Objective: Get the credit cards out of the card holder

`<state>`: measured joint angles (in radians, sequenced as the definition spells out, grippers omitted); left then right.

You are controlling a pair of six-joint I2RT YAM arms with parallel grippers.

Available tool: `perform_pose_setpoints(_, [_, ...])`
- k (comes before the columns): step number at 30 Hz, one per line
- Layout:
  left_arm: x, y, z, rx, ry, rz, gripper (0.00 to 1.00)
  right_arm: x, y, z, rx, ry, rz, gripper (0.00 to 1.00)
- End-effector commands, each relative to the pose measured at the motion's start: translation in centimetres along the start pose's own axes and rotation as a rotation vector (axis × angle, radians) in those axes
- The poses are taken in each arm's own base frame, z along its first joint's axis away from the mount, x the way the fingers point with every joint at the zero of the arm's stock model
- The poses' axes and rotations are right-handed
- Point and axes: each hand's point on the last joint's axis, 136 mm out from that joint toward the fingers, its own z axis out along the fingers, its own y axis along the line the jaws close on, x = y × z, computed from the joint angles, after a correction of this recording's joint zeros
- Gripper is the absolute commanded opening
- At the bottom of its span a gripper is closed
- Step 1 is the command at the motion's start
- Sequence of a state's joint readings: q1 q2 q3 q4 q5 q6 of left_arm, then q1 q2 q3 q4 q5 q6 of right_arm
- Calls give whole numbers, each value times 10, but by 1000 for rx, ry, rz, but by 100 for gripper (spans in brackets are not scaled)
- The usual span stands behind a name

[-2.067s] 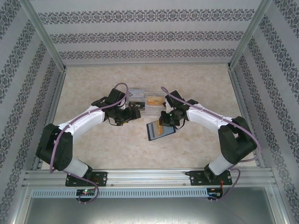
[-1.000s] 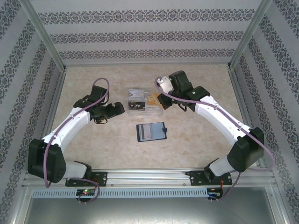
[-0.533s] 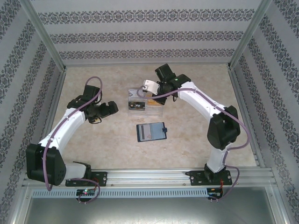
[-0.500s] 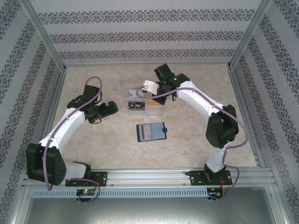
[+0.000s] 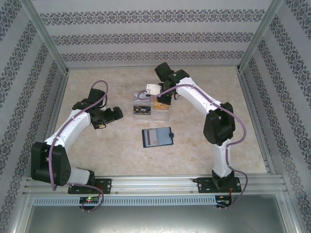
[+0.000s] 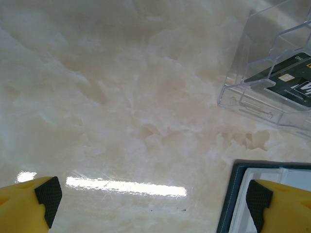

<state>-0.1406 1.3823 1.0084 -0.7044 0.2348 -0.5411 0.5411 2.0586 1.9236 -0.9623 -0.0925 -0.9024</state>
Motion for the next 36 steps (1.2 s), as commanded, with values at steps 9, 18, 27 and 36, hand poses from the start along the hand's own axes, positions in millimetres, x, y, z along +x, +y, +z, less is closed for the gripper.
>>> perform_pose_setpoints(9, [5,2,3,6,57,14,99,6,13,16,-71,71,-25,0])
perform_pose_setpoints(18, [10,4,9,7,77,16,99,4,12,25,-78,79,-5,3])
perform_pose_setpoints(27, [14,0,10,33,93,18,99,-1,6,22,-50,84,26,19])
perform_pose_setpoints(36, [14,-4,8,57,92,11,99,-14,-7,-25,44,17,116,35])
